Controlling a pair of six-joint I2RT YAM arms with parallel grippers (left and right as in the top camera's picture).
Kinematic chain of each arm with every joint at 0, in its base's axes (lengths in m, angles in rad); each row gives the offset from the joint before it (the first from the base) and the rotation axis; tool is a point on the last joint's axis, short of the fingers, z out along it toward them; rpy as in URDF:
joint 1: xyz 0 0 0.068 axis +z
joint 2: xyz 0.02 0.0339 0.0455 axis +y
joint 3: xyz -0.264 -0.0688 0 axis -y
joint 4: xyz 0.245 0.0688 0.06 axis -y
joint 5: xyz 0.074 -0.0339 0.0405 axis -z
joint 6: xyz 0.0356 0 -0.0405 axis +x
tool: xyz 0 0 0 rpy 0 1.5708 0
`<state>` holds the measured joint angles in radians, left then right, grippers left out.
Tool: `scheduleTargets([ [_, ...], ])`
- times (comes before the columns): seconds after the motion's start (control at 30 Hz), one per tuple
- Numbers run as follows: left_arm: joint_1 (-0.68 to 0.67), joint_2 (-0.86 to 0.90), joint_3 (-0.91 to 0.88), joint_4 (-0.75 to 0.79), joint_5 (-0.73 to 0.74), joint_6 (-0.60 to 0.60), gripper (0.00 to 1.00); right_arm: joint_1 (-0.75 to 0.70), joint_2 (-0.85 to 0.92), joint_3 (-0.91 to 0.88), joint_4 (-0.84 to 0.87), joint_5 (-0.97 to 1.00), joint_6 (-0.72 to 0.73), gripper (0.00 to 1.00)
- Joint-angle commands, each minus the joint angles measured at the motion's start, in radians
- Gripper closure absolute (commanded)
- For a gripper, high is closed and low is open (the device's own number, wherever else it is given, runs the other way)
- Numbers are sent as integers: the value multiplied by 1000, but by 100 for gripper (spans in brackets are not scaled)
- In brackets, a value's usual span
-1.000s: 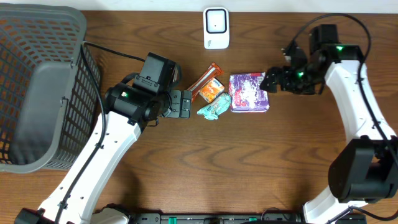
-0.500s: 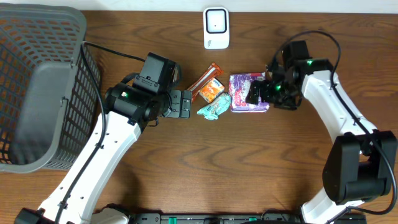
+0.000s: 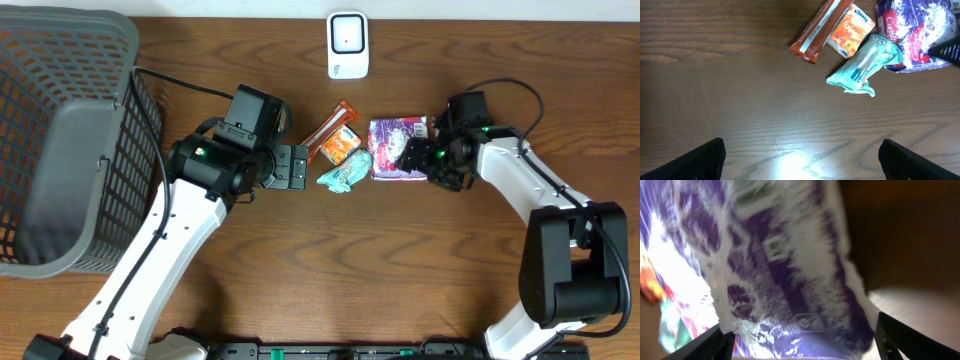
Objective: Scan the item barcode
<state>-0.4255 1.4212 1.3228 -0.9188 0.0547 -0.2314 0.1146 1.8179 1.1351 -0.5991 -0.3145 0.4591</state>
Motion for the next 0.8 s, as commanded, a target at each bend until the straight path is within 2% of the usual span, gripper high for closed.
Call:
scheduleTargets([
  [0.0,4,3,3,-5,8,2,2,-53,1,27,42,77,-30,17],
  [0.13,4,3,3,-4,8,2,2,-110,0,138,23,71,-105,18],
  [0.27,4,3,3,-4,8,2,2,-135,0,296,-109,55,-138,19],
  [0.33,4,3,3,-5,8,2,2,-126,0,358,-162,-7,-203,20],
  [0.4,4,3,3,-5,8,2,2,-64,0,413,-230,-75,-336,20],
  [0.57,4,3,3,-5,8,2,2,85,8,402,-233,135,-343,19],
  [0.77,4,3,3,-5,8,2,2,256,48,398,-183,479,-207,18],
])
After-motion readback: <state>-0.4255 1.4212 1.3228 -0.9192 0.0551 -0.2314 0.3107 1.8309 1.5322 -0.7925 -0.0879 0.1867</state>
